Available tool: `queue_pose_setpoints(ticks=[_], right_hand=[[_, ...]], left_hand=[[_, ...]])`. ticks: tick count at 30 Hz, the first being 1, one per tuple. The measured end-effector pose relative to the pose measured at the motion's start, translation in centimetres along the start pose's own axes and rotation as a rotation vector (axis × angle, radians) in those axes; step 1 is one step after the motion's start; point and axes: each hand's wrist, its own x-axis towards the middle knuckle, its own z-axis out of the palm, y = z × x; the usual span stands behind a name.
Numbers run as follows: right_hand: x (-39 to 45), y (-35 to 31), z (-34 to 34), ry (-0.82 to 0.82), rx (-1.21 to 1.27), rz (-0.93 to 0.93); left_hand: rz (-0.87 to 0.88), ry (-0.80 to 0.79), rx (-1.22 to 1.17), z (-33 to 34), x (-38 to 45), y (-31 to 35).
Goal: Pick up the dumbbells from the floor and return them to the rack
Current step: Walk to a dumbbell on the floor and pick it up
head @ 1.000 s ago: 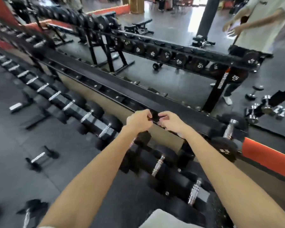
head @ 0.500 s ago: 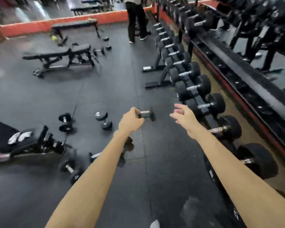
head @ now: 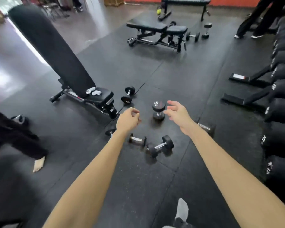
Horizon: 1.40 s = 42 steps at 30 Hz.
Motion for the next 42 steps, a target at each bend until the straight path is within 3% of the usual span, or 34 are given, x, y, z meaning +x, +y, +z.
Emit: queue_pose_setpoints(ticks=[5,12,20,28,34,42], right_hand=[[6.7,-1.8,2.3,-0.200,-0.077,-0.018],[13.8,-2.1,6.8,-0.363,-0.116,0.044],[22.4,-0.5,10.7,-0.254,-0.041,0.189],[30.7,3.4,15.8,-0.024,-0.001,0.302],[39.8,11.7,19.4,0.084,-0.044,0.368],[47.9,31.2,26.3,0.064,-0.126,0.492]], left_hand=[[-0.120,0.116,0.020,-2.2,2.7,-0.3],[-0.228,0.110,0.080,-2.9,7.7,-1.6],[-0.217,-0.055,0.186,-2.8,18.4,-4.3],[-0.168,-0.293,0.199,-1.0,30.1,-10.4],[-0.124,-0.338,0.199,4.8,39.5,-18.2],[-0.152,-0.409,0.315,15.3,45.9,-34.8]])
